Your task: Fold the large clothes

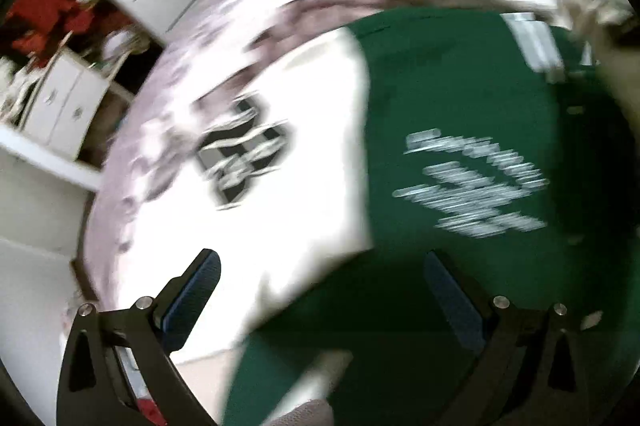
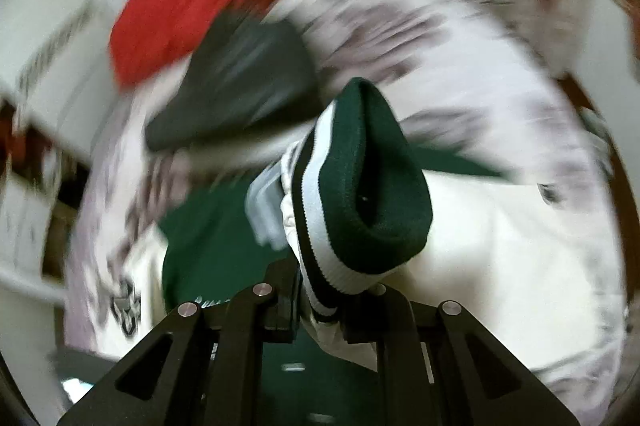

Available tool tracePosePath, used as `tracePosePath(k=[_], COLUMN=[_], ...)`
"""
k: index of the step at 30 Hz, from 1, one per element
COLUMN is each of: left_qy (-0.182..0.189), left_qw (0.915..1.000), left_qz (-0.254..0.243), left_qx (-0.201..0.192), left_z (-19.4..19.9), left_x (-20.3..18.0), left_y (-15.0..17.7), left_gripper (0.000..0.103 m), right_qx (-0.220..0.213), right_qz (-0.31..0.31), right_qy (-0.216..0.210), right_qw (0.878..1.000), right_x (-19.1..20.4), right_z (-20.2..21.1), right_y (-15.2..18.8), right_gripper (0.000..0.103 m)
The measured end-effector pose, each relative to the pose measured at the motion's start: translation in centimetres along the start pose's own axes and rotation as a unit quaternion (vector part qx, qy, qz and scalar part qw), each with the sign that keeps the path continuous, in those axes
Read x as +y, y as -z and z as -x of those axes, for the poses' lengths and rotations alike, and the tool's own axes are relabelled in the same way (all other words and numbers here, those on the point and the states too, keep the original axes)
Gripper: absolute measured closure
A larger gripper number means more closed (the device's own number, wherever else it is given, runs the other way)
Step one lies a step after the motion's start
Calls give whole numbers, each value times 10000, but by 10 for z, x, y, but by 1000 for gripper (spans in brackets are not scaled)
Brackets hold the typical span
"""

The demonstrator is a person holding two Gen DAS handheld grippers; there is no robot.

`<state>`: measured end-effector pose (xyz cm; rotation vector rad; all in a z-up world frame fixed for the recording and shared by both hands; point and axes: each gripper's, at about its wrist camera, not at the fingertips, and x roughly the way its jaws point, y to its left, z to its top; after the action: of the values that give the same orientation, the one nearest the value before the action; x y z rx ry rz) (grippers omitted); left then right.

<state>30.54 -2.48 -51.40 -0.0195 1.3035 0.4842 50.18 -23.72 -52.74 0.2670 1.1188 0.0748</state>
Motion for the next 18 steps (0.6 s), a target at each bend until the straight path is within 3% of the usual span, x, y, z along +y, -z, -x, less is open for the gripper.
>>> tracePosePath(k=[2, 5, 7, 9, 11, 13, 14, 16, 18], left_qy=[-53, 7, 156, 492, 934, 1367, 1656, 2194, 2692], left_qw=[9998, 9991, 9979, 9924, 9783, 9516, 9327, 8849, 8254], left_qz=[139, 300, 473, 890, 1529, 2350, 2778, 3654, 4545], left_qx=[126, 298, 415, 695, 1036, 1433, 1593, 1878, 1993], left_z=[-17, -32, -36, -36, -37, -45, -52, -75, -104], left_x=[33, 62, 83, 107, 137, 174, 191, 220, 243], left_y=[4, 13, 22, 35, 54, 81, 94, 127, 158], left_gripper=[0, 0, 0, 0, 0, 0, 0, 0, 1], right_qx=[517, 1008, 1305, 1599, 1618, 1627, 1645, 1717, 1764], right_qz=[310, 830, 1055, 1144, 1015, 753, 596, 337, 127], right_qy=[-63, 142, 208, -138, -618, -1005, -1126, -1031, -893], right_qw=[9982, 9913, 9856, 9804, 9796, 9787, 9781, 9792, 9802], right_x=[62, 123, 146, 153, 148, 135, 124, 103, 82], right_z=[-64, -132, -162, -168, -148, -125, -112, -92, -78], right_y=[23, 61, 78, 88, 92, 97, 99, 101, 106], right_gripper=[88, 87, 68, 50, 43, 42, 42, 38, 38])
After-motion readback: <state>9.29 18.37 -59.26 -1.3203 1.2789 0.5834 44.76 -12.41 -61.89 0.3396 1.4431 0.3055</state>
